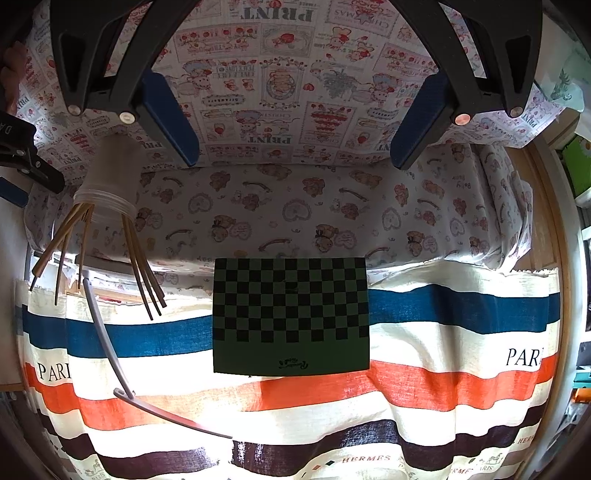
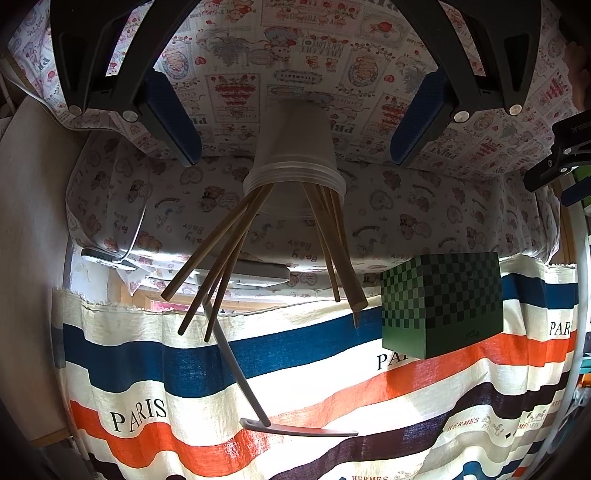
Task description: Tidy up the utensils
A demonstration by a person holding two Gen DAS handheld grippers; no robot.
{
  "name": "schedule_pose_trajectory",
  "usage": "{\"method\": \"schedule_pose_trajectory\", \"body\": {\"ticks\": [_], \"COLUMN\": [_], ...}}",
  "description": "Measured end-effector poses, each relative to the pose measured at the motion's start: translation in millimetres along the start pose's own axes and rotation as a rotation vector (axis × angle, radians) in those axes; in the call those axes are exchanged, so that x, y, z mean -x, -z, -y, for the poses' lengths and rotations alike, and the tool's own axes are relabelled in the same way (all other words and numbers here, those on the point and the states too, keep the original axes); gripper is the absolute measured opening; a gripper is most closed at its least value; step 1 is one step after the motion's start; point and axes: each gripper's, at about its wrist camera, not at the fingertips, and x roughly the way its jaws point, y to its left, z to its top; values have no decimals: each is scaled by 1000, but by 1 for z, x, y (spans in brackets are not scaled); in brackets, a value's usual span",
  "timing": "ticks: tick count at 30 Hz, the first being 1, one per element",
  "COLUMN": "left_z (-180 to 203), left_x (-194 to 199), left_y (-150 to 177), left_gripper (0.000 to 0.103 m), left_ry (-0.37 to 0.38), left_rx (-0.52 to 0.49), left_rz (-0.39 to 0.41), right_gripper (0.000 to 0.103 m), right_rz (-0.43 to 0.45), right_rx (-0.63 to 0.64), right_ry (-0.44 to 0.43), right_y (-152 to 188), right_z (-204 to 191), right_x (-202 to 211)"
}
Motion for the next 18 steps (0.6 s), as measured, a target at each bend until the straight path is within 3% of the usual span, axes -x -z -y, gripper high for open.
{"method": "schedule_pose_trajectory", "body": {"ticks": [18], "left_z": [0], "left_x": [-1], "left_y": [0], "left_gripper": [103], "left_ry": [-18], "left_rx": [-9], "left_rz": [-2], "right_gripper": [103], "right_rz": [-6], "right_rx": [3], "right_ry": [-2], "right_y": [0], "right_z": [0], "right_x": [-1]}}
